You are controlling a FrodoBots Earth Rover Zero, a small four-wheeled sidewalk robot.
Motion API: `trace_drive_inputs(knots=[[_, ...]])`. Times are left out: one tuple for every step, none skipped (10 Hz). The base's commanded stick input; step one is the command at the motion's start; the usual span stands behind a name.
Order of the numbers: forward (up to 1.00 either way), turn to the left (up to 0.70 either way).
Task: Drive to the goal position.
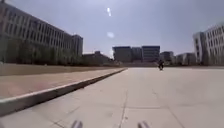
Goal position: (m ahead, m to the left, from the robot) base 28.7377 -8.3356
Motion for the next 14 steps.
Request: trace_drive_inputs(knots=[[0.85, 0.0], [0.85, 0.0], [0.85, 0.0], [0.85, 0.0], [0.85, -0.03], [0.85, -0.32], [0.85, -0.34], [0.85, -0.33], [0.85, 0.0], [0.85, 0.0], [0.85, -0.24], [0.85, -0.34], [0.85, -0.19], [0.85, 0.0]])
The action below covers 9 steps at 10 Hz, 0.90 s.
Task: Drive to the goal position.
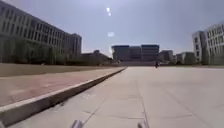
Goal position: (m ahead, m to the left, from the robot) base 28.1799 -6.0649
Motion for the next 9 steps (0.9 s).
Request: trace_drive_inputs(knots=[[0.85, 0.0], [0.85, -0.2], [0.85, -0.34], [0.85, -0.18], [0.85, 0.0], [0.85, 0.0], [0.85, 0.0], [0.85, 0.0], [0.85, 0.0]])
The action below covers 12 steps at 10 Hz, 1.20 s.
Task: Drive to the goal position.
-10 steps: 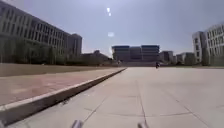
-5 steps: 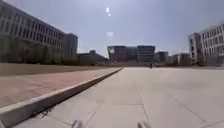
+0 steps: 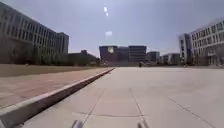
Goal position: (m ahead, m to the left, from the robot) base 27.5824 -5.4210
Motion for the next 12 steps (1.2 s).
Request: trace_drive_inputs(knots=[[0.85, 0.0], [0.85, 0.0], [0.85, 0.0], [0.85, 0.0], [0.85, 0.0], [0.85, 0.0], [0.85, 0.0], [0.85, -0.1], [0.85, -0.34], [0.85, -0.24], [0.85, 0.0], [0.85, 0.0]])
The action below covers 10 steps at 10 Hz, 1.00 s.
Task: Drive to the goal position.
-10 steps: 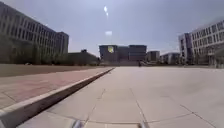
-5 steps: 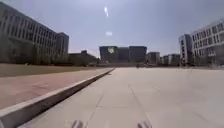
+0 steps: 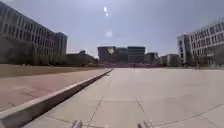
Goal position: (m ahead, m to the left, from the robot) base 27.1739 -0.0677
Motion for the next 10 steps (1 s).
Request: trace_drive_inputs(knots=[[0.85, 0.0], [0.85, 0.0], [0.68, 0.0], [0.0, 0.0], [0.0, 0.0], [0.0, 0.0], [0.0, 0.0], [0.0, 0.0], [0.0, 0.0], [0.0, 0.0]])
